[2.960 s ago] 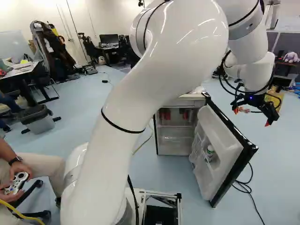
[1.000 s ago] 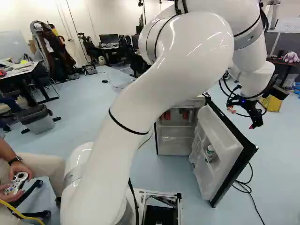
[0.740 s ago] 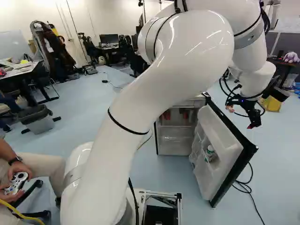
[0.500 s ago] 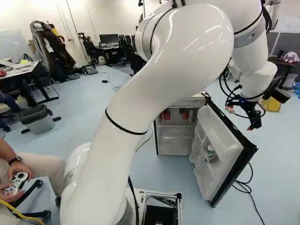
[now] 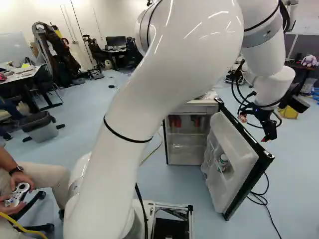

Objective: Grab a drink from the fridge

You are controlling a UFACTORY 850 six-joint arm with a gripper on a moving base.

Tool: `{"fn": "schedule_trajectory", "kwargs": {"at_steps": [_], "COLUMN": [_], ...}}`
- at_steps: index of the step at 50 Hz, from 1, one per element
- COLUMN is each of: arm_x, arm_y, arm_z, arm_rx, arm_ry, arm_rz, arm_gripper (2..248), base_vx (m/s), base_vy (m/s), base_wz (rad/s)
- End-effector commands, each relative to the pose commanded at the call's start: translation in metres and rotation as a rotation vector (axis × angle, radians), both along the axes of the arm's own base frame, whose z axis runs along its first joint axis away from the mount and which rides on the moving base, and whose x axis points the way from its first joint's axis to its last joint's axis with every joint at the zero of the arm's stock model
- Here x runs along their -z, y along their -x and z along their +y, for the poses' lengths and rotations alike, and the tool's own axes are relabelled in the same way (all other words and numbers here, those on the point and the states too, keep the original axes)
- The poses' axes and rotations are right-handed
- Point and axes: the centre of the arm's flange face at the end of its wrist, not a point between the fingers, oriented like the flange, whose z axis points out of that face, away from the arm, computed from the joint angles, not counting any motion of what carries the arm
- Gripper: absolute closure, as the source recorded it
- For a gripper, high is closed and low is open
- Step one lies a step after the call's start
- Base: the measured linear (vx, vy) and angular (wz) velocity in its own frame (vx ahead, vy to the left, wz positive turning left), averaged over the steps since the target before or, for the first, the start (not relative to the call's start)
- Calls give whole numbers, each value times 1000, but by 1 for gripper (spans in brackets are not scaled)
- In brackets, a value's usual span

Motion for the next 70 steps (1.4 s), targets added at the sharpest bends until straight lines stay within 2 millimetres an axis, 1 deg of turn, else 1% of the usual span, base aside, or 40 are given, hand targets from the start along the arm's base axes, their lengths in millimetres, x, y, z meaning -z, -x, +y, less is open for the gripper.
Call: {"fn": "schedule_trajectory", "kwargs": {"at_steps": [70], "arm_x": [-3], "arm_y": [12], "arm_z": [95], "arm_rx": [-70], "arm_ry": [-60], "arm_rz": [41], "arm_gripper": [3], "base_vx": [0], "base_vy": [0], "base_wz": [0]}}
